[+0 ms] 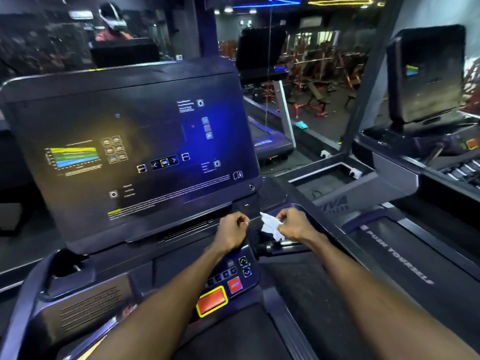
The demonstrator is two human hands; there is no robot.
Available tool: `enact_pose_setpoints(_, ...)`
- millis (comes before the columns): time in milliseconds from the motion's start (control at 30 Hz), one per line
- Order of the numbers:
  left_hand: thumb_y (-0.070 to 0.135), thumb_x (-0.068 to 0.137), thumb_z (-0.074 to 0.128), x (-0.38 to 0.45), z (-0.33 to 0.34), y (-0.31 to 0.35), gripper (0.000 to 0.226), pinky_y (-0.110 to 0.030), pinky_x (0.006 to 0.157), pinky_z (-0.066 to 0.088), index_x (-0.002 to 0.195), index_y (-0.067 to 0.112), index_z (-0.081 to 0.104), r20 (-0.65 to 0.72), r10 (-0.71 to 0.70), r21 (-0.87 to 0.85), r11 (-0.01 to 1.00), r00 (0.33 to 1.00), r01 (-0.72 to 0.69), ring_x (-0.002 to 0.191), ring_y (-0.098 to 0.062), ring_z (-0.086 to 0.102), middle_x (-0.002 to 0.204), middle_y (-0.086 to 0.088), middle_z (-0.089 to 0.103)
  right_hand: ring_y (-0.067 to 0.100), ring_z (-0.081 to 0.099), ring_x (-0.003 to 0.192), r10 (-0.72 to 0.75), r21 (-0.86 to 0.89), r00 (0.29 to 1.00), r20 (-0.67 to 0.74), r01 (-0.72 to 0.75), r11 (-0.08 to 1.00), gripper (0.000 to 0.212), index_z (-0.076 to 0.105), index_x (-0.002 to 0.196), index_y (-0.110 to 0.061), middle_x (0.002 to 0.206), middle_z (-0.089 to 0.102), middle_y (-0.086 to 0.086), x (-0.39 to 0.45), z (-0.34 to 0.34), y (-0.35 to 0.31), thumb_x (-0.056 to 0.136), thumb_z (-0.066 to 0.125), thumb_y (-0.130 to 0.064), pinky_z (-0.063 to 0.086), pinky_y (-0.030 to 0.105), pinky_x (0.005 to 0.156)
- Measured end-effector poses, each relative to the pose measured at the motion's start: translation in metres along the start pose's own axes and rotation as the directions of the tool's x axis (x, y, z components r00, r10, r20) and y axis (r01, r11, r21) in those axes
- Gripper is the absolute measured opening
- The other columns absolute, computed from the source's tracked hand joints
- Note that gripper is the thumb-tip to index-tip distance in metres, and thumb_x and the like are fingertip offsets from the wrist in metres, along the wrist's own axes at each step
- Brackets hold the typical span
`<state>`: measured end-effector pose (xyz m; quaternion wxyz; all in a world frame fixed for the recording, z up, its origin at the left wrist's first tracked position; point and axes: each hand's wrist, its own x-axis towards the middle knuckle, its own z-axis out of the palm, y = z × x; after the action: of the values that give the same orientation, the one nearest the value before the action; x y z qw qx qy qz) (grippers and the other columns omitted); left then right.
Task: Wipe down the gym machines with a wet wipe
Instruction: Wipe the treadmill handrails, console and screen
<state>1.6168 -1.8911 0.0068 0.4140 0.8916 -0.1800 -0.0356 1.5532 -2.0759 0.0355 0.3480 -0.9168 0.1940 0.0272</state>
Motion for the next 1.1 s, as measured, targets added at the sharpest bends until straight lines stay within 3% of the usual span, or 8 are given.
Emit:
enact_pose_setpoints(200,0.011,0.094,0.057,0.023,0.025,0.012,0.015,-0.021,0.079,0.043,0.092,0.011,0.072,0.045,-0.068,0.097,0.993,0.997,0.064,0.083,-0.014,0.061,0.093,-0.003,0.073,0.011,0.058,0.054,0.036,0.143,0.998,-0.048,-0.028,0.989,0.028,0.077,0.08,-0.019,0.065,0.071,0.006,0.017,-0.011,0.021,0.071,0.06,0.002,0.047,0.013,0.05)
enact_pose_setpoints(300,0.015,0.094,0.055,0.037,0.033,0.014,0.016,-0.025,0.082,0.046,0.092,0.015,0.071,0.047,-0.101,0.149,0.984,0.994,0.093,0.091,-0.02,0.065,0.097,-0.003,0.073,0.014,0.058,0.055,0.062,0.245,0.994,-0.091,-0.038,0.969,0.017,0.076,0.071,-0.016,0.066,0.072,0.01,0.034,-0.014,0.028,0.066,0.068,-0.002,0.056,0.029,0.066)
enact_pose_setpoints(367,0.016,0.095,0.055,0.044,0.037,0.014,0.017,-0.024,0.08,0.045,0.091,0.016,0.071,0.036,-0.119,0.169,0.979,0.992,0.112,0.092,-0.021,0.065,0.097,-0.003,0.073,0.009,0.061,0.051,0.083,0.288,0.992,-0.091,-0.054,0.956,0.01,0.074,0.067,-0.016,0.063,0.072,0.008,0.043,-0.015,0.031,0.072,0.07,-0.008,0.057,0.027,0.071)
enact_pose_setpoints(500,0.016,0.095,0.053,0.053,0.042,0.007,0.018,-0.027,0.083,0.047,0.09,0.018,0.071,0.038,-0.149,0.213,0.967,0.988,0.138,0.094,-0.022,0.065,0.096,-0.003,0.072,0.017,0.071,0.062,0.14,0.382,0.979,-0.146,-0.075,0.921,0.018,0.068,0.061,-0.013,0.068,0.073,0.009,0.064,-0.005,0.042,0.076,0.062,-0.004,0.06,0.03,0.068)
enact_pose_setpoints(667,0.018,0.094,0.053,0.068,0.047,0.002,0.018,-0.029,0.085,0.048,0.091,0.022,0.07,0.078,-0.116,0.292,0.952,0.99,0.088,0.097,-0.024,0.065,0.099,-0.001,0.072,0.037,0.059,0.11,0.076,-0.097,0.956,-0.283,-0.107,0.99,0.027,0.059,0.119,-0.008,0.12,0.061,0.016,0.073,0.0,0.051,0.095,0.047,-0.009,0.047,0.042,0.088)
enact_pose_setpoints(733,0.019,0.093,0.053,0.074,0.049,0.001,0.017,-0.03,0.086,0.05,0.09,0.024,0.069,0.092,-0.098,0.3,0.952,0.991,0.067,0.096,-0.023,0.065,0.099,0.0,0.072,0.036,0.057,0.116,0.041,-0.225,0.971,-0.236,-0.096,0.97,0.034,0.051,0.131,-0.012,0.127,0.058,0.014,0.075,0.008,0.053,0.097,0.045,-0.009,0.047,0.045,0.092)
enact_pose_setpoints(833,0.017,0.091,0.052,0.086,0.049,0.0,0.017,-0.035,0.087,0.052,0.09,0.022,0.069,0.128,-0.068,0.303,0.953,0.989,0.026,0.095,-0.024,0.065,0.097,0.0,0.073,0.037,0.057,0.117,0.066,-0.166,0.991,-0.12,-0.086,0.982,0.038,0.05,0.129,-0.01,0.127,0.058,0.018,0.083,0.028,0.047,0.091,0.053,-0.006,0.047,0.043,0.094)
enact_pose_setpoints(1100,0.013,0.09,0.051,0.095,0.047,0.001,0.015,-0.039,0.082,0.052,0.092,0.016,0.066,0.116,0.112,0.301,0.943,0.987,-0.142,0.093,-0.027,0.065,0.097,-0.003,0.071,0.031,0.067,0.101,-0.025,0.166,0.985,0.171,-0.004,0.986,0.013,0.073,0.089,-0.002,0.099,0.073,0.02,0.073,0.066,-0.001,0.084,0.063,-0.009,0.048,0.034,0.077)
